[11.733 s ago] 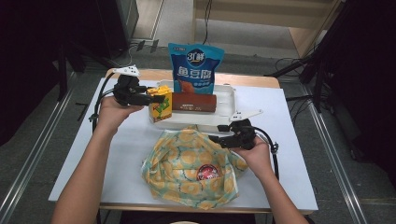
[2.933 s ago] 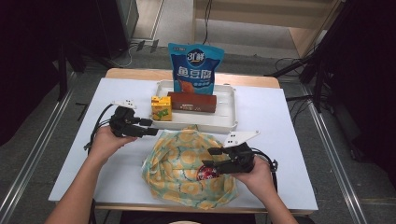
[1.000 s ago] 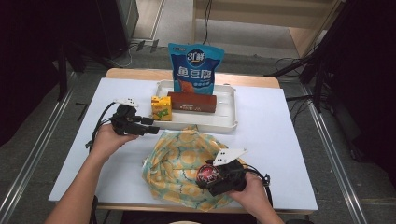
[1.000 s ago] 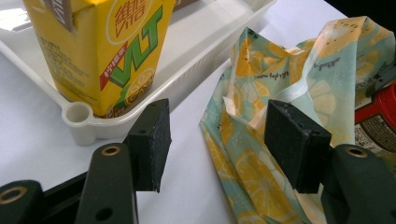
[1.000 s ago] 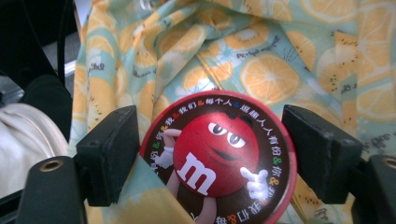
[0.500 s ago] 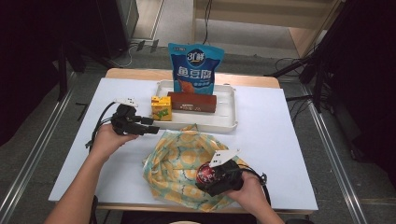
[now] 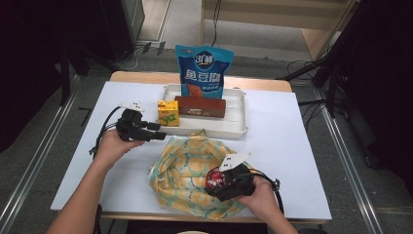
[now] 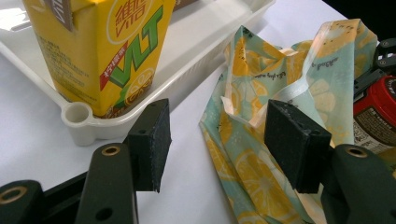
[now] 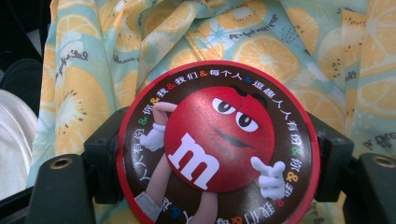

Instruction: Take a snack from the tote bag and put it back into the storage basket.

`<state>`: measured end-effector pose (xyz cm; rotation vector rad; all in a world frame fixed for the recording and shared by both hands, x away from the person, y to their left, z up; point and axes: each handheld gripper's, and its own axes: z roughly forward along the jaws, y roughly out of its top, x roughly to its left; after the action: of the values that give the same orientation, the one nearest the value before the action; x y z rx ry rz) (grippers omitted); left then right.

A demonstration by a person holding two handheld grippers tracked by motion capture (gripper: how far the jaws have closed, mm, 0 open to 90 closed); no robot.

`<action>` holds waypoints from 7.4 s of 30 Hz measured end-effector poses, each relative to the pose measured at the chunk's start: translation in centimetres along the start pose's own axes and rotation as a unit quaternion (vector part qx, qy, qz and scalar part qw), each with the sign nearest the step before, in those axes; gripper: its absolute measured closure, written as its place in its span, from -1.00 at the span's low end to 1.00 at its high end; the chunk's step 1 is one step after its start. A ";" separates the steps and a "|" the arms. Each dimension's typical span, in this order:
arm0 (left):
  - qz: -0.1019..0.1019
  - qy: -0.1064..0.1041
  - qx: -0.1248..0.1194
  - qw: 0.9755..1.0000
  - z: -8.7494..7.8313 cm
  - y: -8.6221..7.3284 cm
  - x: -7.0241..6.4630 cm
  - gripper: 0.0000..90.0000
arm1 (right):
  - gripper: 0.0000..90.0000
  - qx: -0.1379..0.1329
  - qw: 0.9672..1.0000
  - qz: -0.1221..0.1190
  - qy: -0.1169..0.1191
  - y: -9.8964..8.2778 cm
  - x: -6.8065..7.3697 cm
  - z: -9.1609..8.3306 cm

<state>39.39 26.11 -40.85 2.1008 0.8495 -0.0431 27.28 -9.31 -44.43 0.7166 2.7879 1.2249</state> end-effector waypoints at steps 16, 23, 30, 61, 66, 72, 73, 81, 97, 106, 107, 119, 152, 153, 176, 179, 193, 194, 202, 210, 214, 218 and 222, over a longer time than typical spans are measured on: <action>0.001 -0.001 0.000 1.000 0.0 0.0 0.0 -0.08 | -0.42 -0.018 1.000 0.013 -0.004 0.7 -0.5 -0.7; 0.004 0.000 0.002 1.000 0.0 0.0 -0.1 -0.08 | -0.42 -0.030 0.999 0.014 -0.011 1.2 -0.8 -1.2; 0.005 0.001 0.003 1.000 -0.1 -0.1 -0.2 -0.08 | -0.42 -0.037 0.999 0.015 -0.015 1.8 -1.2 -1.6; 0.005 -0.003 -0.003 1.000 -0.4 -0.3 -0.2 -0.08 | -0.41 -0.052 0.999 0.004 -0.016 5.3 -2.7 -3.0; 0.004 -0.006 -0.007 1.000 -0.5 -0.3 -0.2 -0.08 | -0.41 -0.052 0.998 0.006 -0.019 5.8 -2.8 -3.4; 0.004 -0.006 -0.011 1.000 -0.6 -0.3 -0.3 -0.08 | -0.41 -0.058 0.998 0.006 -0.024 6.2 -3.1 -3.9; 0.004 -0.007 -0.011 1.000 -0.6 -0.3 -0.3 -0.08 | -0.41 -0.057 0.998 0.008 -0.024 6.3 -3.0 -4.0; 0.006 -0.005 -0.013 1.000 -0.7 -0.3 -0.3 -0.08 | -0.41 -0.056 0.998 0.009 -0.023 7.0 -3.1 -4.3; 0.007 -0.008 -0.015 1.000 -0.8 -0.3 -0.4 -0.08 | -0.41 -0.061 0.998 0.013 -0.020 8.6 -4.7 -5.2; 0.006 -0.007 -0.017 1.000 -0.9 -0.3 -0.3 -0.08 | -0.41 -0.061 0.998 0.016 -0.025 9.6 -5.5 -5.8; 0.007 -0.007 -0.017 1.000 -0.9 -0.4 -0.3 -0.08 | -0.41 -0.060 0.998 0.016 -0.025 9.6 -5.6 -5.9; 0.010 -0.007 -0.020 1.000 -1.0 -0.3 -0.5 -0.08 | -0.41 -0.065 0.997 0.017 -0.035 10.6 -6.6 -6.7; 0.013 0.002 -0.022 1.000 -2.1 -1.3 -1.0 -0.08 | -0.41 -0.058 0.996 0.037 -0.062 10.8 -11.3 -5.8; 0.013 0.002 -0.022 1.000 -2.1 -1.4 -1.0 -0.08 | -0.41 -0.058 0.996 0.036 -0.064 10.8 -11.4 -5.7; 0.007 0.002 -0.022 1.000 -3.1 -2.5 -1.3 -0.10 | -0.41 -0.058 0.994 0.053 -0.075 10.2 -14.3 -4.3; 0.005 0.001 -0.023 1.000 -3.2 -2.6 -1.3 -0.10 | -0.41 -0.057 0.994 0.054 -0.077 10.2 -14.6 -4.0; 0.002 0.005 -0.024 1.000 -3.4 -2.9 -1.4 -0.10 | -0.41 -0.064 0.992 0.063 -0.089 9.6 -15.9 -3.5; 0.001 0.006 -0.024 1.000 -3.4 -2.9 -1.4 -0.11 | -0.41 -0.064 0.992 0.064 -0.090 9.5 -16.0 -3.5; 0.002 0.004 -0.021 1.000 -3.3 -2.9 -1.3 -0.10 | -0.41 -0.064 0.991 0.071 -0.093 9.3 -16.4 -3.0; 0.001 0.003 -0.021 1.000 -3.2 -3.0 -1.3 -0.11 | -0.41 -0.055 0.991 0.077 -0.099 9.0 -17.0 -2.2; 0.001 0.003 -0.022 1.000 -3.2 -3.0 -1.3 -0.10 | -0.41 -0.054 0.990 0.081 -0.101 8.8 -17.3 -2.0; 0.001 0.002 -0.021 1.000 -3.2 -3.0 -1.3 -0.11 | -0.41 -0.052 0.990 0.084 -0.104 8.7 -17.7 -1.7; 0.002 0.002 -0.021 1.000 -3.2 -3.0 -1.3 -0.11 | -0.41 -0.049 0.989 0.090 -0.107 8.4 -18.2 -1.5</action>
<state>35.82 28.93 -40.45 2.0634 0.8408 -0.0189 46.65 -12.89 -40.57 1.0440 2.5193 1.2187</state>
